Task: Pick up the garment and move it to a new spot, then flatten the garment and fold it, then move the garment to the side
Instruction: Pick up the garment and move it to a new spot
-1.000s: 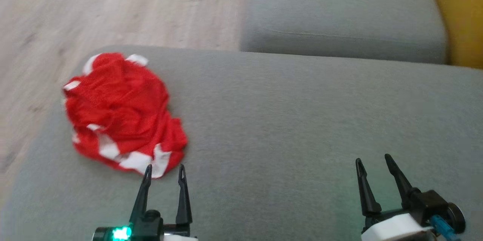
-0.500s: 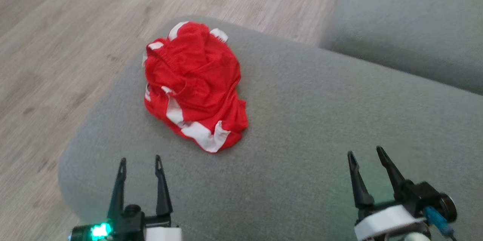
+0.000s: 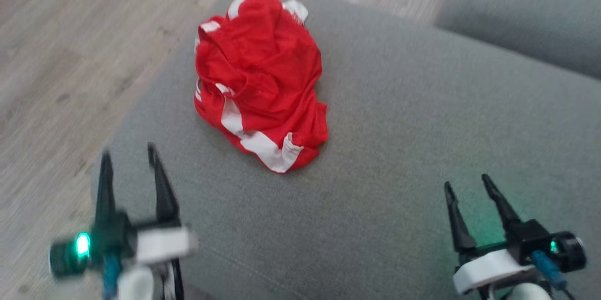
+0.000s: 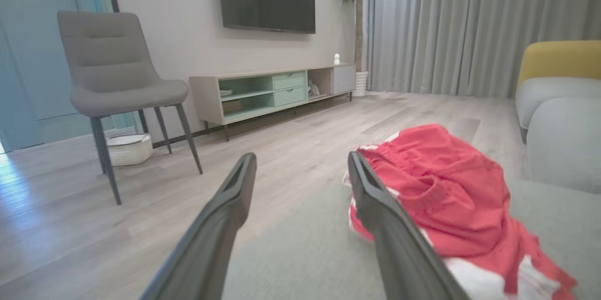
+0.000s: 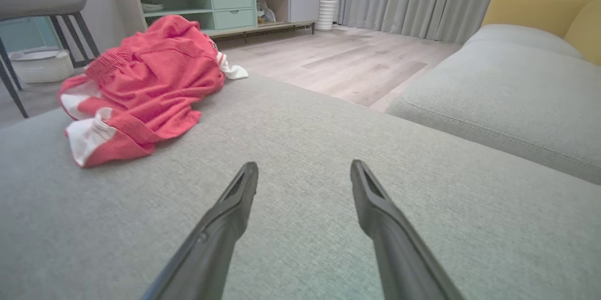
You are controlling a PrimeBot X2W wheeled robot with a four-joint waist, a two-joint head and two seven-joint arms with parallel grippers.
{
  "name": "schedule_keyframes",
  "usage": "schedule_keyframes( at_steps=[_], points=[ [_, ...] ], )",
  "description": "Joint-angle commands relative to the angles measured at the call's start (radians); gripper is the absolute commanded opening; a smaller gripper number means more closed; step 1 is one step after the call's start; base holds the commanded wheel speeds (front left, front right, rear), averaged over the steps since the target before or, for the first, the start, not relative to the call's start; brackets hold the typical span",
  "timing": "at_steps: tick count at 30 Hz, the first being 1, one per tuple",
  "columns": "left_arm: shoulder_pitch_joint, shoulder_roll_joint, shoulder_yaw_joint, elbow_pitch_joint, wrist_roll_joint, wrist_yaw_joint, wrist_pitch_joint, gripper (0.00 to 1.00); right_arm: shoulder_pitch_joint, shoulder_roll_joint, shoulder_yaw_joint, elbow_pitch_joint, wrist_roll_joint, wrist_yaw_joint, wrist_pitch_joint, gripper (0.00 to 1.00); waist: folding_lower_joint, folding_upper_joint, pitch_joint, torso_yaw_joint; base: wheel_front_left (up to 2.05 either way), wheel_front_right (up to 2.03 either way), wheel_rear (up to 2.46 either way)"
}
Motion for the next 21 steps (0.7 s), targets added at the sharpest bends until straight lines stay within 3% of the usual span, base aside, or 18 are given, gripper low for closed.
schedule_keyframes(
  at_steps=[1,6,14,18,21],
  points=[
    [-0.084,0.004,0.038,-0.026,-0.008,-0.011,-0.009,1.00,-0.021,-0.013,0.016,-0.035,-0.010,-0.001,-0.011,1.00,0.0000,0.0000,0.038,0.002,0.00,0.00,0.00],
    [-0.315,0.027,0.059,0.120,-0.076,-0.118,-0.003,1.00,-0.008,-0.065,-0.018,-0.076,-0.044,-0.001,-0.011,1.00,0.0000,0.0000,0.117,0.003,0.00,0.00,0.00],
    [-0.747,0.077,0.083,0.498,-0.179,-0.243,0.153,1.00,-0.034,-0.170,-0.005,-0.141,-0.073,-0.001,-0.011,1.00,0.0000,0.0000,0.237,-0.066,0.00,0.00,0.00],
    [-0.892,0.109,0.109,0.674,-0.230,-0.285,0.227,1.00,-0.045,-0.194,0.000,-0.167,-0.062,-0.001,-0.011,1.00,0.0000,0.0000,0.283,-0.112,0.00,0.00,0.00],
    [-0.967,0.121,0.119,0.796,-0.250,-0.286,0.283,1.00,-0.045,-0.214,0.008,-0.197,-0.048,-0.001,-0.011,1.00,0.0000,0.0000,0.323,-0.135,0.00,0.00,0.00]
  ],
)
